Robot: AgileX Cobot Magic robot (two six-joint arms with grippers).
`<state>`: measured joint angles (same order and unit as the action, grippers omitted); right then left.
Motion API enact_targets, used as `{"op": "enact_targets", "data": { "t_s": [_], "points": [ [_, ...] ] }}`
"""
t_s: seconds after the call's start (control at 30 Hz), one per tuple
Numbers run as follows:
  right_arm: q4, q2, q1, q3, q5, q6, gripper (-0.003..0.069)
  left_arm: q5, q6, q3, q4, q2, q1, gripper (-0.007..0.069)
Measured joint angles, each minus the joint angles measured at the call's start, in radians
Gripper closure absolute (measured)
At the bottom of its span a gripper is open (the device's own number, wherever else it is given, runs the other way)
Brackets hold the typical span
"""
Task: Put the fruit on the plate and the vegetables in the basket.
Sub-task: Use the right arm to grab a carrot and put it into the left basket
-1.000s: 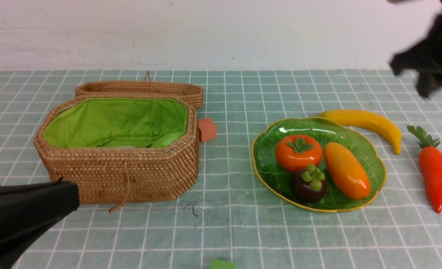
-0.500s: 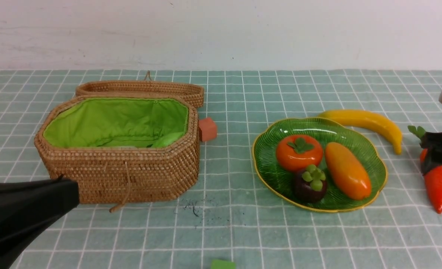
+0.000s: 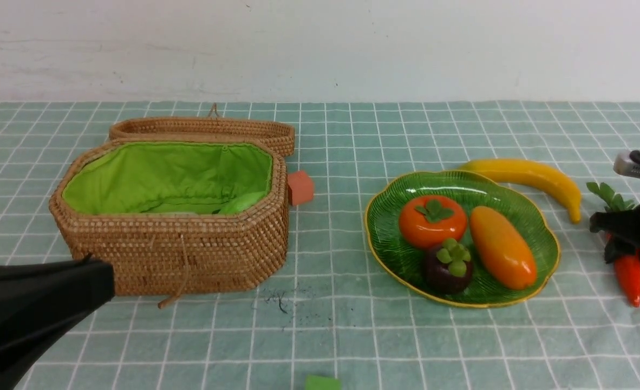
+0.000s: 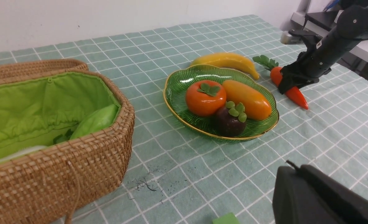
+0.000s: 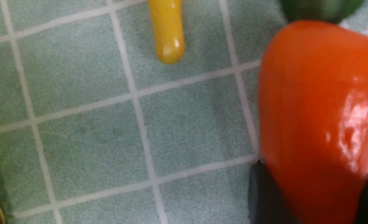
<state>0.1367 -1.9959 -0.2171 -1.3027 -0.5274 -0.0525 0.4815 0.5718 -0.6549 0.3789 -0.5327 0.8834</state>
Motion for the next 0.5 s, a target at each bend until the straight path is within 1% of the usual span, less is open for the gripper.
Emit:
{"op": "enact_targets", "data": {
  "t_s": [0.13,0.23,0.3,0.37,0.5],
  "points": [
    [-0.001,0.034,-0.001,0.0,-0.075,0.003,0.0385,0.001,0.0,0.0,0.0,0.0,0.0,0.0638],
    [-0.003,0.124,0.002,-0.009,-0.167,0.028,0.0386,0.001,0.0,0.0,0.0,0.0,0.0,0.0638],
    [0.0,0.187,0.014,-0.021,-0.19,0.024,0.0386,0.001,0.0,0.0,0.0,0.0,0.0,0.0638],
    [0.014,0.246,0.048,-0.039,-0.196,-0.064,0.0386,0.001,0.0,0.0,0.0,0.0,0.0,0.0638],
    [0.088,0.273,0.15,-0.077,-0.199,-0.385,0.0386,0.002,0.0,0.0,0.0,0.0,0.0,0.0638]
  ]
}}
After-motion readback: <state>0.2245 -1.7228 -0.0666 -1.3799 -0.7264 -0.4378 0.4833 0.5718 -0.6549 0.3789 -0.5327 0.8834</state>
